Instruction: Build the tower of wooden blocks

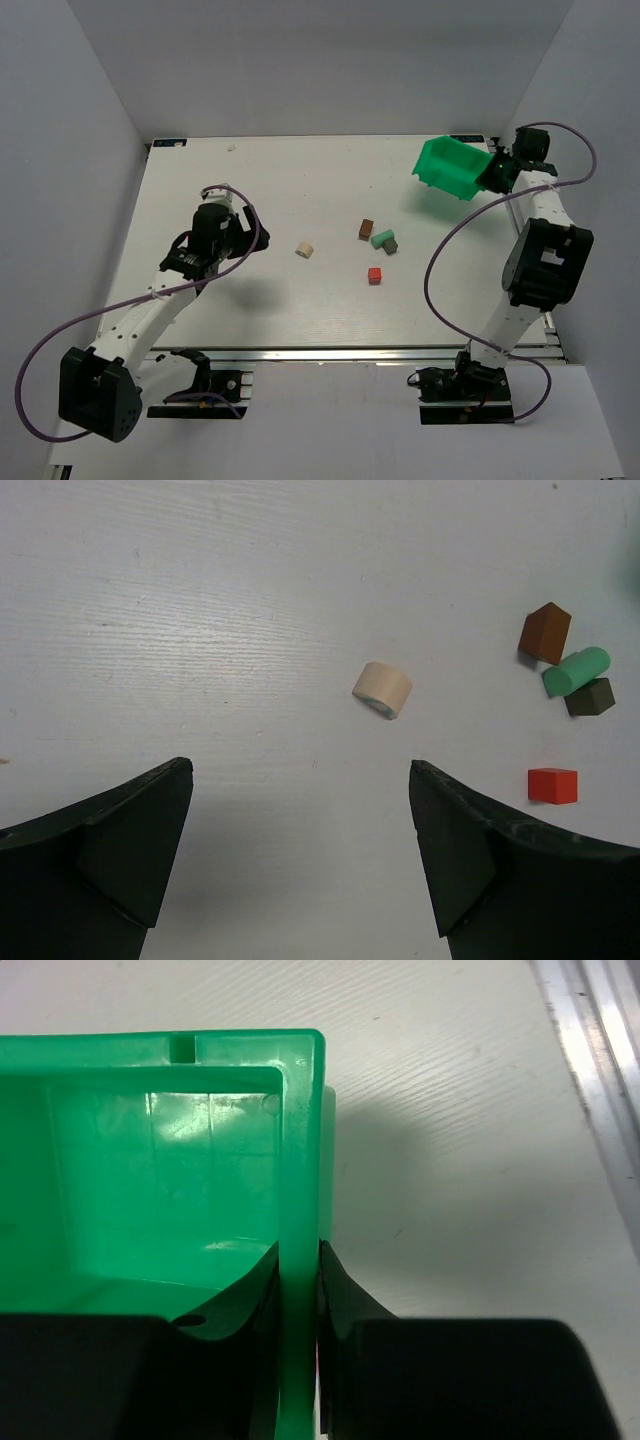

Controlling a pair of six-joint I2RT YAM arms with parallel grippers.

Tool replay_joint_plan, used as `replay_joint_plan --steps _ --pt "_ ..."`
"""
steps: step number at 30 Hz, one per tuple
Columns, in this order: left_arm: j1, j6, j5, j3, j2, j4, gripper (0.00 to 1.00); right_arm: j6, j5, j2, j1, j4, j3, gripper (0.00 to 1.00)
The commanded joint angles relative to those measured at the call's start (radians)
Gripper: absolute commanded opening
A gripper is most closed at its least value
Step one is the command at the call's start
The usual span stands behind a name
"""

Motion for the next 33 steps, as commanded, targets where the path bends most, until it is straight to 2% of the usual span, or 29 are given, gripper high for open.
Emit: replay_joint_plan --steps 1,9,13,16,18,19,20,22,28,33 --pt "0.003 0.003 0.015 0.015 0.023 0.042 0.98 0.047 -0.05 0.027 -0.042 0.103 0.006 0.0" --pt "0.003 0.019 0.045 0.024 0.094 0.076 0.98 0.031 -0.05 0.159 -0.119 0.128 0.033 0.06" --pt "0.001 0.023 0.047 0.022 0.106 0.084 0.98 0.021 -0.012 0.174 -0.125 0.143 0.009 0.14" --pt "0.0 0.025 0.053 0.024 0.109 0.09 0.98 -0.005 -0.002 0.165 -0.125 0.135 0.003 0.46" --pt "0.0 0.025 0.056 0.024 0.109 0.092 0.98 -0.006 0.005 0.145 -0.123 0.135 -0.001 0.51" --pt "0.0 0.025 0.056 0.022 0.109 0.092 0.98 -0.017 0.007 0.136 -0.122 0.135 -0.006 0.64" --pt "0.0 0.026 0.056 0.024 0.107 0.09 0.98 -0.022 0.008 0.116 -0.12 0.129 -0.009 0.68" --pt "0.0 0.026 0.056 0.024 0.104 0.087 0.98 -0.04 -0.016 0.093 -0.116 0.122 -0.011 0.89" --pt "-0.002 0.02 0.061 0.01 0.075 0.092 0.98 -0.123 -0.048 -0.043 -0.053 0.094 -0.052 0.89" --pt "-0.005 0.005 0.062 0.004 0.063 0.09 0.98 -0.128 0.036 -0.161 0.142 0.086 -0.179 0.89"
